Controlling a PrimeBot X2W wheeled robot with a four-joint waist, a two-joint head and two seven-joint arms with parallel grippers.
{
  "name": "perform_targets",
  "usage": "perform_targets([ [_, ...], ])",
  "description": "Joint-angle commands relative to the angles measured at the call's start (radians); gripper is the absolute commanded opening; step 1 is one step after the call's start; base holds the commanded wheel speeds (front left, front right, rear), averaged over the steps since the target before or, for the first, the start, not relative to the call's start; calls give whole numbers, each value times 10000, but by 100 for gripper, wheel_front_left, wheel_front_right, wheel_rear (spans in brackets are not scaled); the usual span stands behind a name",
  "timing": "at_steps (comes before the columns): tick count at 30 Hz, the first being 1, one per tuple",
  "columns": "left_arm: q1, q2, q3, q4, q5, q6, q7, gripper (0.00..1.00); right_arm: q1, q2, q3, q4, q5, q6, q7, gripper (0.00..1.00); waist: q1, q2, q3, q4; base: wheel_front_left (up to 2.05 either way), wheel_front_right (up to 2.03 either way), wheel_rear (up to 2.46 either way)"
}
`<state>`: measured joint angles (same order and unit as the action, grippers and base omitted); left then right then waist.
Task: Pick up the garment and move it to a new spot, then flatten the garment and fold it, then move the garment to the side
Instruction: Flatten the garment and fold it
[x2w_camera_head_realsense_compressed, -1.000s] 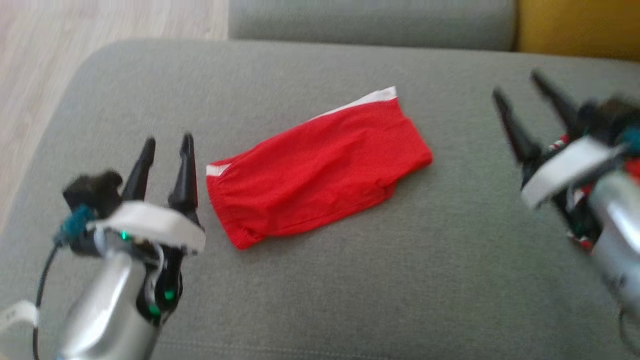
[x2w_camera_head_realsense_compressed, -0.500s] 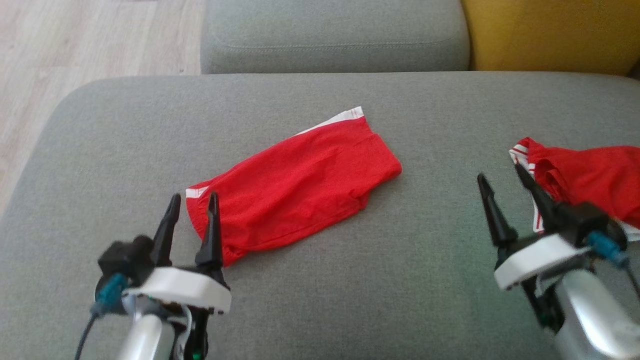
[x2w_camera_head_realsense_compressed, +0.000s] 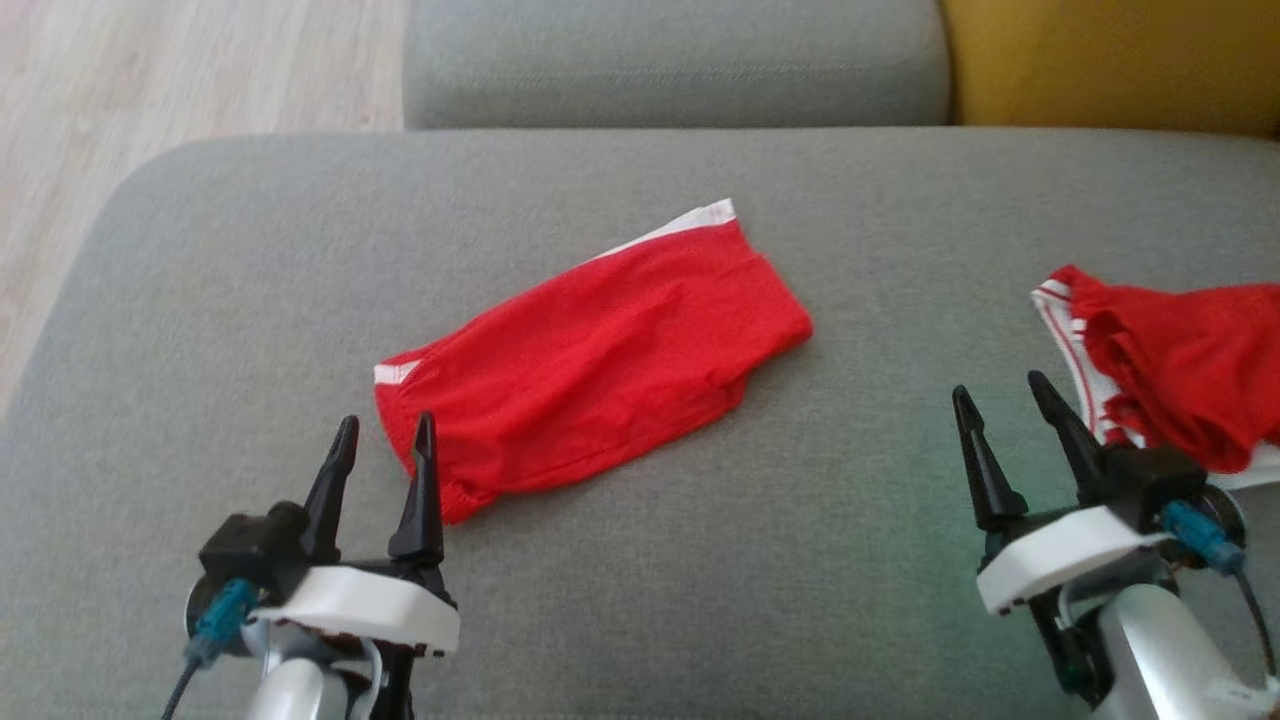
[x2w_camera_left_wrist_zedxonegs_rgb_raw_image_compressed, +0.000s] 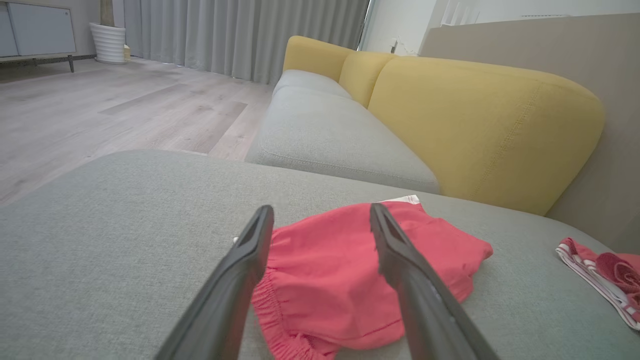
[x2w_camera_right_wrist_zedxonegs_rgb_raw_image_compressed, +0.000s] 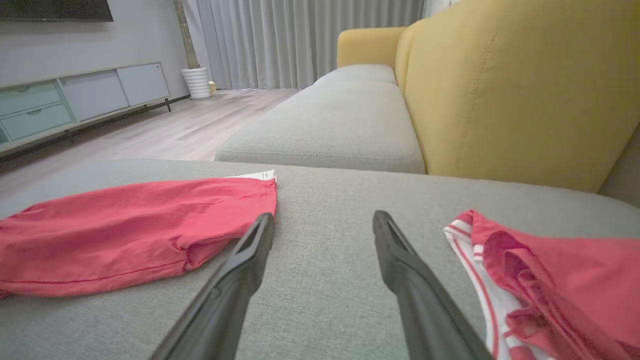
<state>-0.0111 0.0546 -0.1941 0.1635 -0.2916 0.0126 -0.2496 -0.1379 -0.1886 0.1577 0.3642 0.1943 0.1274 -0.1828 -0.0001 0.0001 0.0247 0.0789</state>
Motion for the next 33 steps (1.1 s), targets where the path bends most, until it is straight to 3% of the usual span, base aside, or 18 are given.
perform_targets([
  [1, -635, -26, 367, -285, 102, -74, -122, 100, -377, 160, 194, -384, 349, 33, 161, 100, 1, -1, 251, 242, 0, 0, 0],
  [7, -937, -39, 83, -285, -151, 7, -122, 100, -901, 514, 380, -262, 2288, 33, 1415, 100, 1, -1, 810, 843, 0, 0, 0],
  [13, -1170, -41, -535, -184, 321, 146, -122, 100, -1570, 611, 213, 349, 4224, 33, 3049, 100, 1, -1, 1289, 1480, 0, 0, 0],
  [24, -1523, -42, -1392, 63, -38, 549, -122, 100, -2683, 764, -623, 1611, 5475, 33, 4563, 100, 1, -1, 1731, 2330, 0, 0, 0],
  [33, -1686, -43, -1829, -74, -151, 735, -122, 100, -3471, 727, -1385, 3046, 5219, 33, 4909, 100, 1, -1, 1975, 2913, 0, 0, 0],
])
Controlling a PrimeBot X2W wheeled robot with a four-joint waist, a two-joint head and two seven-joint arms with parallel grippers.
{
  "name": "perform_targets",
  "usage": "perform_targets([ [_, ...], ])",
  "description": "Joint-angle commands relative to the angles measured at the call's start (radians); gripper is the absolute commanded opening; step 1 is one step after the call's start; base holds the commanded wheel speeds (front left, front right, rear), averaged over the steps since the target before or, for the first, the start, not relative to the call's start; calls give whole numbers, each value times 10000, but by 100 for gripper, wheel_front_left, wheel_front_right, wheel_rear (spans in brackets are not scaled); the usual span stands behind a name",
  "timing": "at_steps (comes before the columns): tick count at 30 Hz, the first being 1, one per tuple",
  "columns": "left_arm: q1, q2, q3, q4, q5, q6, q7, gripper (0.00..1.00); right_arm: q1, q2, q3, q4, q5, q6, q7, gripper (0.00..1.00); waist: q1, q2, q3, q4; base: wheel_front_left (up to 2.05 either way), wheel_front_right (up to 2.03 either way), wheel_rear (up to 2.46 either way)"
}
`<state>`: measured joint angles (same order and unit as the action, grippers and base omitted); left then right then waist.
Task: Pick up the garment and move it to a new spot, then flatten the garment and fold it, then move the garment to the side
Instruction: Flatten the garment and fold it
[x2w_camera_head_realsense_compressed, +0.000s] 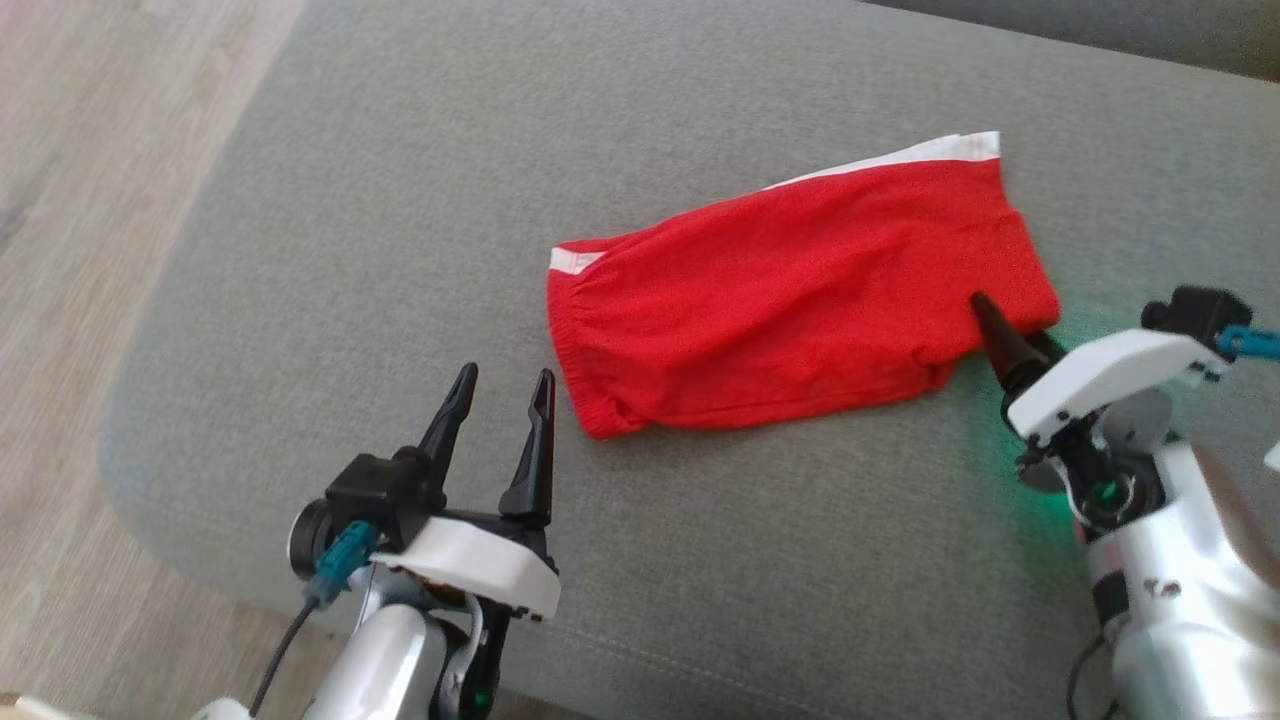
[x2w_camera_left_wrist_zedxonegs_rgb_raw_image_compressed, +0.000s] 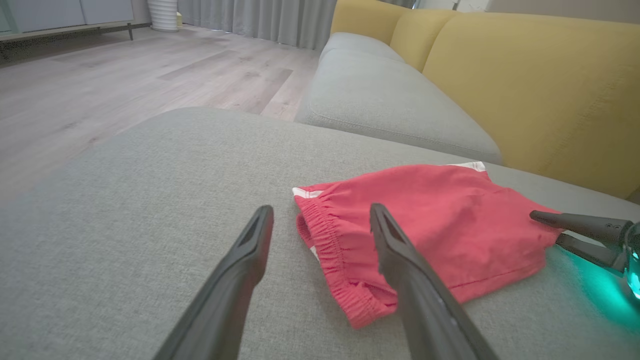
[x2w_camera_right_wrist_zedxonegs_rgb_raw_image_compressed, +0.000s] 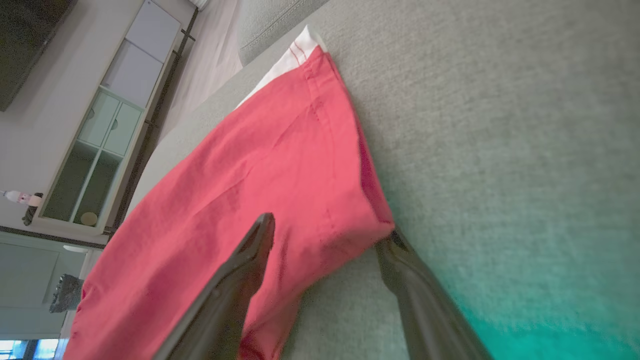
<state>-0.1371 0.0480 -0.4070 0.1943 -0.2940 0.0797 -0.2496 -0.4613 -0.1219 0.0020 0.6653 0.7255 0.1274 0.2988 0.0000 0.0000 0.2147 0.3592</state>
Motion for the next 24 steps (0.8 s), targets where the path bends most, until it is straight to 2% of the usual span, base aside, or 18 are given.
perform_targets([
  [1, -439, 23, 280, -408, -146, 80, -122, 100, -340, 40, 142, 207, -226, 33, 124, 100, 0, 0, 110, 169, 0, 0, 0],
  [11, -521, 22, 169, -544, -373, 198, -122, 100, -1119, 86, -79, 1514, -1084, 33, 414, 100, 0, 0, 286, 488, 0, 0, 0],
  [12, -526, 22, 172, -546, -387, 203, -122, 100, -1174, 100, -82, 1579, -1135, 33, 405, 67, 0, 0, 284, 496, 0, 0, 0],
  [13, -529, 22, 176, -545, -395, 208, -122, 100, -1226, 110, -67, 1611, -1195, 33, 358, 20, 0, 0, 280, 498, 0, 0, 0],
  [14, -527, 22, 184, -542, -401, 218, -122, 100, -1271, 129, -49, 1616, -1225, 33, 298, 0, 0, 0, 274, 493, 0, 0, 0],
  [24, -508, 22, 341, -405, -362, 227, -122, 100, -1157, 130, 379, 902, -783, 33, -733, 0, 0, 0, 21, 100, 0, 0, 0],
])
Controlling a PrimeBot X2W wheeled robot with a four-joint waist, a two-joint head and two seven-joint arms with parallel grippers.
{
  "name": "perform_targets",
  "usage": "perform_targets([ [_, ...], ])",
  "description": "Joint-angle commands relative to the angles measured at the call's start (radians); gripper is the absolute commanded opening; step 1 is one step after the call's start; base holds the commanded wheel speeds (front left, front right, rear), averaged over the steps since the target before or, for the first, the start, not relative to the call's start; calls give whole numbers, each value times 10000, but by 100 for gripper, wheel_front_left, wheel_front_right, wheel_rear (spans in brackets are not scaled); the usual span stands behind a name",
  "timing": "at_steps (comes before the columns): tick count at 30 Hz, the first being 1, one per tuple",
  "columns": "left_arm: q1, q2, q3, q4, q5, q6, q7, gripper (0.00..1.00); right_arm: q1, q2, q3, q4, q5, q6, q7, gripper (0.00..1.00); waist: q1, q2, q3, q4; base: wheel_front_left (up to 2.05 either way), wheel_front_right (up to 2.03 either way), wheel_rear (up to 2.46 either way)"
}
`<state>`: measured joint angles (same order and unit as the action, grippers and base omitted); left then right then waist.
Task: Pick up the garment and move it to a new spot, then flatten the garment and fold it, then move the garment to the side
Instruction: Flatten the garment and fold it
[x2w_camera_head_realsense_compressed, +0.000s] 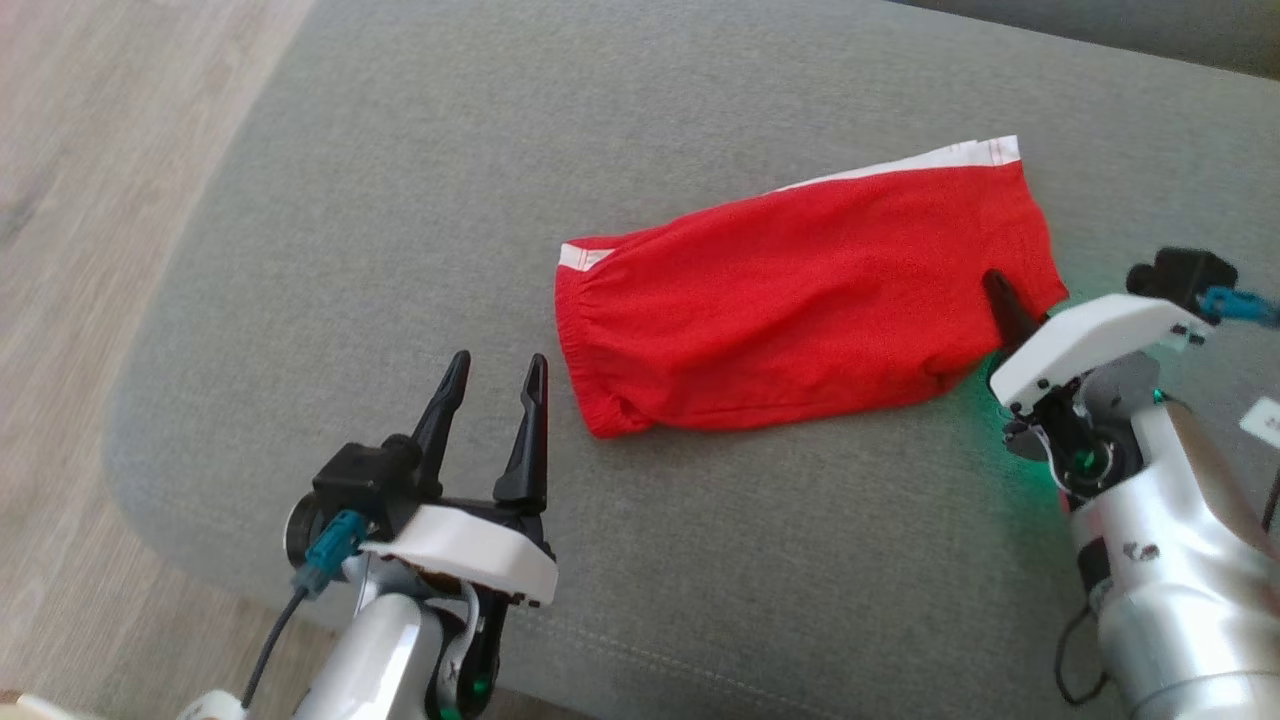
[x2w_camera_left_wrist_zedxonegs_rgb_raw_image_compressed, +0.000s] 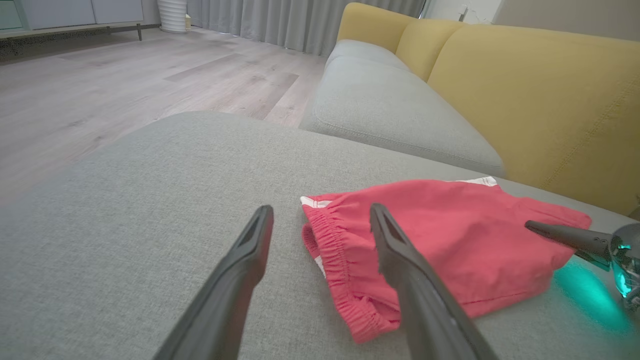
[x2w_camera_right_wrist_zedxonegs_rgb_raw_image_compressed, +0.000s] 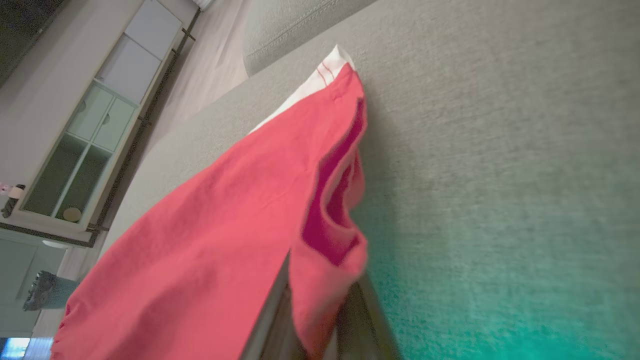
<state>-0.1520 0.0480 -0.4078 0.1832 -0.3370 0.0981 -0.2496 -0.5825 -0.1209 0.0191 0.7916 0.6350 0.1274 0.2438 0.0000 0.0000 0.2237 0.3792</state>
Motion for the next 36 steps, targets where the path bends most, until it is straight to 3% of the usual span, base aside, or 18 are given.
perform_targets([
  [1, -364, 22, 356, -292, 82, 26, -122, 100, 102, 86, 225, -445, 206, 33, -302, 0, 0, 0, -101, -156, 0, 0, 0],
  [11, -230, 22, 565, -208, 201, -62, -122, 100, 711, -264, 13, -1078, 770, 33, -1350, 0, 0, 0, -550, -793, 0, 0, 0],
  [19, 85, 22, 837, -127, 335, -170, -122, 100, 1577, -262, -1410, -930, 451, 33, -2129, 0, 0, 0, -1120, -1506, 0, 0, 0],
  [25, 267, 22, 928, -63, 565, -330, -122, 100, 2139, 83, -2198, -1041, 34, 33, -1996, 0, 0, 0, -1407, -1912, 0, 0, 0],
  [30, 263, 22, 1061, -72, 574, -365, -122, 100, 2067, 193, -2313, -1292, -125, 33, -1942, 0, 0, 0, -1501, -1906, 0, 0, 0],
  [36, 371, 22, 1110, 18, 592, -451, -122, 100, 1903, 372, -1656, -1945, -102, 33, -2027, 0, 0, 0, -1641, -1722, 0, 0, 0],
])
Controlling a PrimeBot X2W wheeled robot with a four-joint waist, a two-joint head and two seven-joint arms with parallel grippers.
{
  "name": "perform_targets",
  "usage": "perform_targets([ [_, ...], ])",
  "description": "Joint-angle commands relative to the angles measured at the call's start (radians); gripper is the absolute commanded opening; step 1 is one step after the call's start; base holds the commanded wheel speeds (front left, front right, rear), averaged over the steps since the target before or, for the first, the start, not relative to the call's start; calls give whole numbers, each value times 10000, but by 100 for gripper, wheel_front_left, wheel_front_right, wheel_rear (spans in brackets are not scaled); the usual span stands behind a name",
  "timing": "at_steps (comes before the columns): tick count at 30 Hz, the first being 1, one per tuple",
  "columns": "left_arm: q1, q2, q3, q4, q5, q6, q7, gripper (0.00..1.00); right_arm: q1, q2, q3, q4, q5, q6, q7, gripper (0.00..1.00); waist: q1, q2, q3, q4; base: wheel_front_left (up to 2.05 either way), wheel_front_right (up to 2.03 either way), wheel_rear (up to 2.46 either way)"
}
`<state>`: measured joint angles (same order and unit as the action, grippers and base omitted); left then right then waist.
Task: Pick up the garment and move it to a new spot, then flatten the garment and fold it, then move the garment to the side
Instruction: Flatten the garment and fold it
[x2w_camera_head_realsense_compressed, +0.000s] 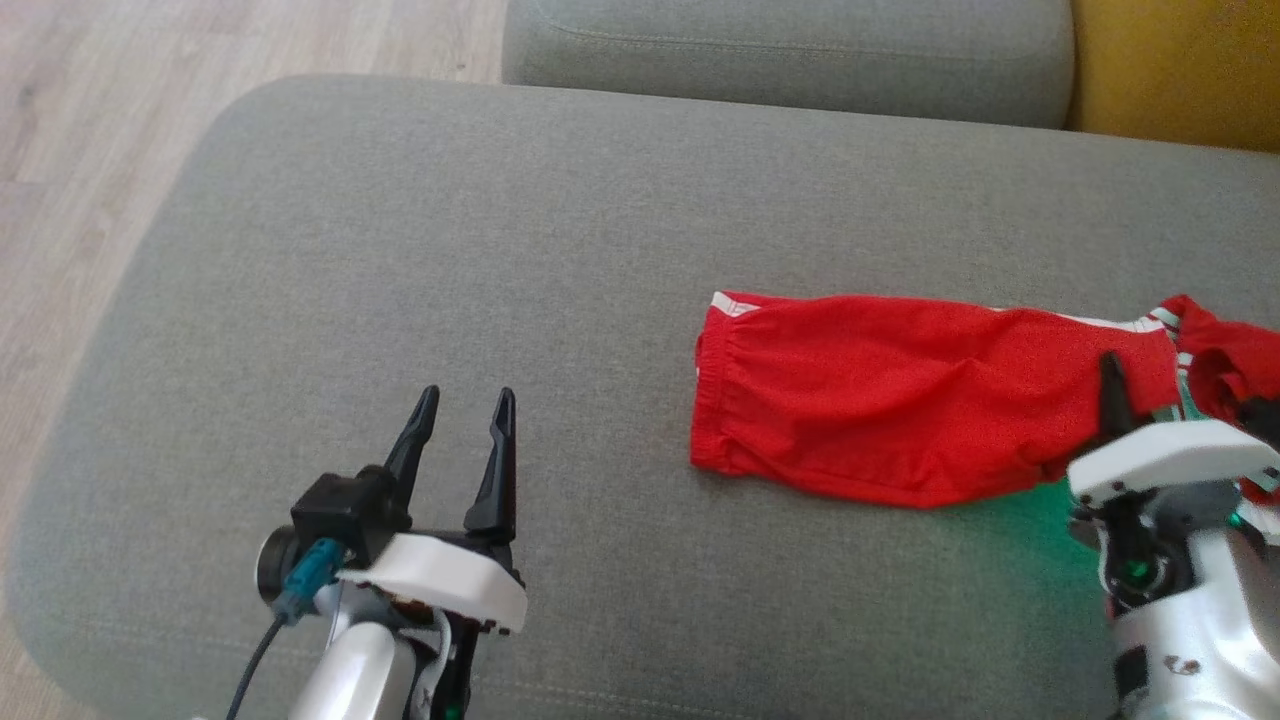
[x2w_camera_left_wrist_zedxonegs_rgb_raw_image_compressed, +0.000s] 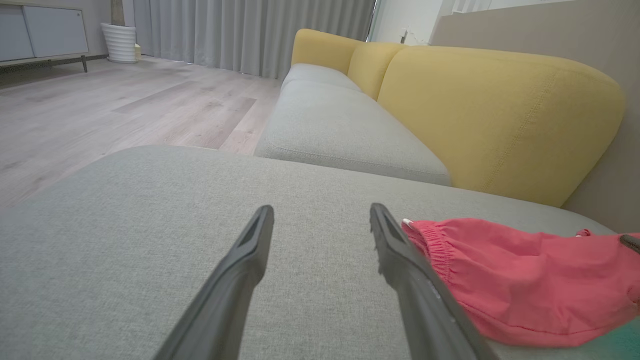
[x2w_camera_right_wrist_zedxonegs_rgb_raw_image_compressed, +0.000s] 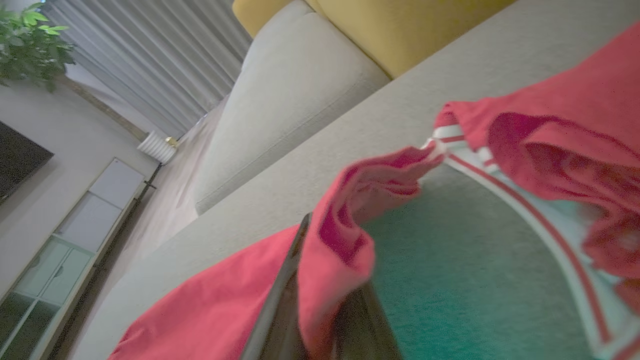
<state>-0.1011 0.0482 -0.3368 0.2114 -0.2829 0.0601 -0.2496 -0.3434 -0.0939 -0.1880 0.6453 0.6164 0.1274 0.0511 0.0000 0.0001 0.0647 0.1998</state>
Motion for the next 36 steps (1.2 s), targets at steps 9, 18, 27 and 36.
perform_targets([
  [9, -7, 20, 462, -188, -81, -80, -122, 100, -158, 308, 2647, -1972, 895, 33, -278, 0, 0, -1, -230, 483, 0, 0, 0],
  [18, 42, 20, 412, -173, -214, -31, -122, 100, -81, -1, 4597, -2548, 1271, 33, -263, 0, 0, -1, -204, 948, 0, 0, 0],
  [27, -14, 20, 250, -224, -416, 85, -122, 100, -630, -455, 5885, -1683, 848, 33, -414, 0, 0, -1, 106, 1374, 0, 0, 0],
  [36, -132, 20, -36, -220, -631, 210, -122, 100, -1275, -498, 6647, -534, 634, 33, -879, 9, 0, -1, 426, 1684, 0, 0, 0],
])
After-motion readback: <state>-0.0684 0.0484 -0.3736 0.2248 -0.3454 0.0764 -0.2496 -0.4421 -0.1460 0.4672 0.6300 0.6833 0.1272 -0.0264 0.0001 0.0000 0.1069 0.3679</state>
